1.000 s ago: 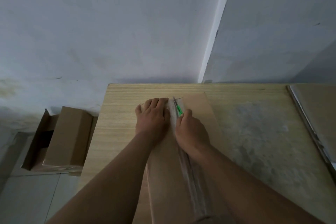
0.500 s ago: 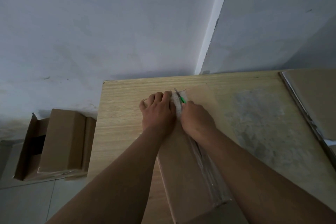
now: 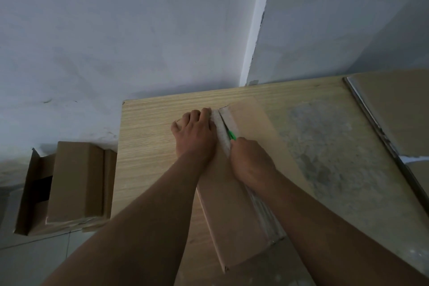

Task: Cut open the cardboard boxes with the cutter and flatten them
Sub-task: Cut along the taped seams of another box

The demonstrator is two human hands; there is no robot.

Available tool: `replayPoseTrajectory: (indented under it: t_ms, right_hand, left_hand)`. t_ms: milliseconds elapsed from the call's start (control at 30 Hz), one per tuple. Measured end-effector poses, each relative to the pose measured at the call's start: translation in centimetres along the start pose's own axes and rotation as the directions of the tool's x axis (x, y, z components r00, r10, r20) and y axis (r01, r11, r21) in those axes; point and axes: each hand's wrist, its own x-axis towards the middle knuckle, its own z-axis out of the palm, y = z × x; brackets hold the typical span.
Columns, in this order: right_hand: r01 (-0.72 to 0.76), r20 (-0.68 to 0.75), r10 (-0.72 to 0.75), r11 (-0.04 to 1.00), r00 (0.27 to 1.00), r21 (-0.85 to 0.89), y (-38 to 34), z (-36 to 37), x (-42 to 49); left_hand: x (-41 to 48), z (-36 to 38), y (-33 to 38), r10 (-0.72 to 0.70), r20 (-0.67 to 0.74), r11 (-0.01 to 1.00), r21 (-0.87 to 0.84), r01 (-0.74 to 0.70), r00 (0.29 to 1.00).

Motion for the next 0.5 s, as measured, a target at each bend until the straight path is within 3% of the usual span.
replayPoseTrajectory:
  t_ms: [333,500]
  right_hand:
    - [-0.166,0.126,0.153,0.982,0.980,0.091,2.9,0.6,-8.9]
    - [-0.145,0.060,0.140,0.984,0.988,0.103,3.2,1.4,-9.2]
  left_hand:
    - [0.1,0.0,-0.1,0.013,-0.021,1.000,-0.008,-0.013,1.000]
    - [-1.0,-0.2,-0.2,0.071,0.038,0.997,0.003,-0.071,0.997]
